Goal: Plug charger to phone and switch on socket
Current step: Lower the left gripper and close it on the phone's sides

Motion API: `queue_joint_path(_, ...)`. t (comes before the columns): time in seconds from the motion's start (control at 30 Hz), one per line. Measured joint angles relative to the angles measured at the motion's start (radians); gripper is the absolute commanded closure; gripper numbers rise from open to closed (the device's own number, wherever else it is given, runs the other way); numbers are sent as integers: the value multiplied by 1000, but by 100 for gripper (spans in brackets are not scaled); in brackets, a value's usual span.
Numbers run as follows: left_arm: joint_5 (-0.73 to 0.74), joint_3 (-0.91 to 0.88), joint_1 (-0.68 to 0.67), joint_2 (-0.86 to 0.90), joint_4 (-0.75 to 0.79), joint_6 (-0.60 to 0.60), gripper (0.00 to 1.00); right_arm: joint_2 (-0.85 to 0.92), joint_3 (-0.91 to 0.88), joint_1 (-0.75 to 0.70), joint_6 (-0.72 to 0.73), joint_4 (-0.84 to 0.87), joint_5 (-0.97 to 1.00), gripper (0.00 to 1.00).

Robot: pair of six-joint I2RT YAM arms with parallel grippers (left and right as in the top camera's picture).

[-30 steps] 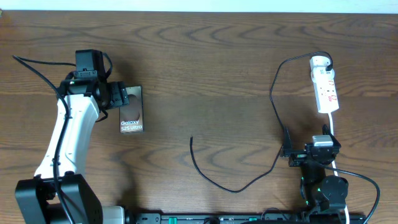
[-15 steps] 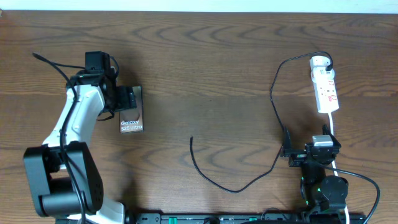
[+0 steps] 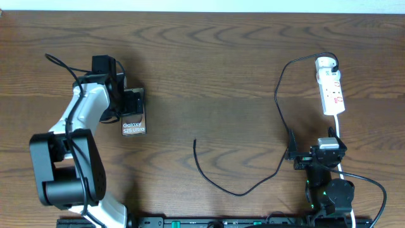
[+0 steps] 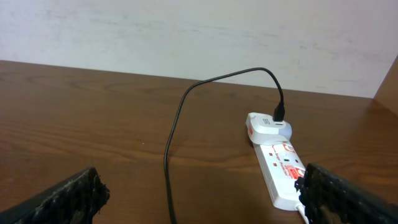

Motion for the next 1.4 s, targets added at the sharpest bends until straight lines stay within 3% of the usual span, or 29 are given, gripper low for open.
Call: queue_joint_path(1.4, 95, 0, -10, 26, 60, 22, 10, 0, 0, 0, 0, 0, 0, 1)
